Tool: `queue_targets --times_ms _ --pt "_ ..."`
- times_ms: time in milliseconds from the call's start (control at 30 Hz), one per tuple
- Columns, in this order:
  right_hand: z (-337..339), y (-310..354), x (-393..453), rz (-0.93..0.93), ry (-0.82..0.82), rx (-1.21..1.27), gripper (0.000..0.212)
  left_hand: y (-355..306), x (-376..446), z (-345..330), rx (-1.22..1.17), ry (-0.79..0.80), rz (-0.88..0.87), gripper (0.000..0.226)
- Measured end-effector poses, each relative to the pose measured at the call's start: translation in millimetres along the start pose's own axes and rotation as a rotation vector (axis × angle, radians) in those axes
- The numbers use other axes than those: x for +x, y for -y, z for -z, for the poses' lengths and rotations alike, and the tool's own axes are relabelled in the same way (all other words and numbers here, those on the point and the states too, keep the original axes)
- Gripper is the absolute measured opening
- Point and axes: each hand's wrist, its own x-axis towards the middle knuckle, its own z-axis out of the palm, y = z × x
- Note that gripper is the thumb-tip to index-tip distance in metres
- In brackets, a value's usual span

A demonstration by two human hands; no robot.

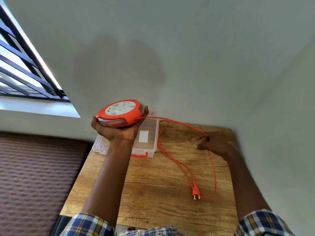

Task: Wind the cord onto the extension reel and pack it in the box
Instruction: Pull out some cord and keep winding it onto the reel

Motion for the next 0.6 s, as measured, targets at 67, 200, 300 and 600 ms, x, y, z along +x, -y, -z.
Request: queue_targets --times_ms 67,200,300,600 --pt "2 14 -11 0.039 0.203 -0.028 0.065 4 -3 7 0.143 0.056 -0.008 0.096" --pt "-14 53 -28 0.202 -0.038 -0.057 0.068 9 -6 7 0.452 0.118 0.099 0.093" --pt "-32 80 -43 0.459 -0.371 0.027 0.045 14 -6 -3 0.626 0.147 0.275 0.082" --pt "-35 92 -68 0.700 -0.317 -0.101 0.051 36 -11 -15 0.775 0.341 0.802 0.078"
